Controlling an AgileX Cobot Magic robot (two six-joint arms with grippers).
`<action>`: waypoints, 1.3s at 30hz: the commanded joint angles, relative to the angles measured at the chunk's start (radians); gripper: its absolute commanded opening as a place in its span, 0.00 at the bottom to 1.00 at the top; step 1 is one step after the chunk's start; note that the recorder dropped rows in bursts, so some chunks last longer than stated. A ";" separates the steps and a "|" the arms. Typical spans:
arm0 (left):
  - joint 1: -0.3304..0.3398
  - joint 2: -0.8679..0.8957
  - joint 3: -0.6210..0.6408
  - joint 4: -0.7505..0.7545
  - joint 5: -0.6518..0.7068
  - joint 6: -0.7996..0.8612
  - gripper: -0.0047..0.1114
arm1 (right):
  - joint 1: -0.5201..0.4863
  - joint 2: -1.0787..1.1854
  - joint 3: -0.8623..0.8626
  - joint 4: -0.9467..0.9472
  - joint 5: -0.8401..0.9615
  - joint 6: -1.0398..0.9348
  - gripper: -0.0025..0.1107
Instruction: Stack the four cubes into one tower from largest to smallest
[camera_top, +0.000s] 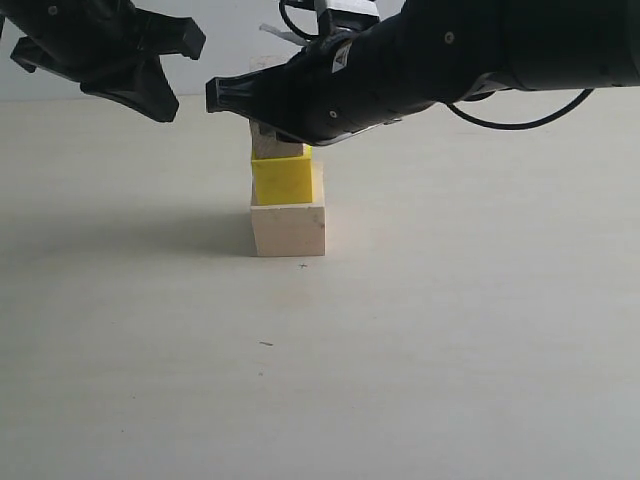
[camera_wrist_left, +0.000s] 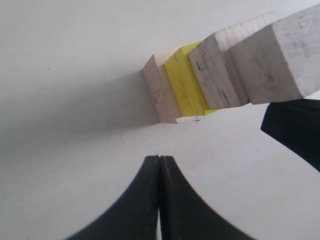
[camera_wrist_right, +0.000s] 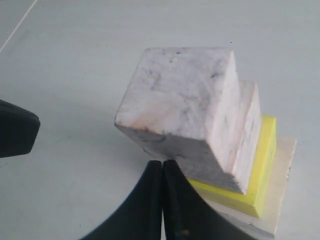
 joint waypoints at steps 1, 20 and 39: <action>0.002 -0.009 0.003 0.002 -0.008 0.006 0.04 | -0.012 0.001 -0.008 -0.008 -0.025 -0.003 0.02; 0.002 -0.009 0.003 0.020 -0.026 0.007 0.04 | -0.026 -0.001 -0.008 -0.005 0.027 -0.003 0.02; 0.002 0.068 0.003 -0.101 -0.049 0.159 0.04 | -0.030 -0.093 -0.008 -0.047 0.218 -0.004 0.02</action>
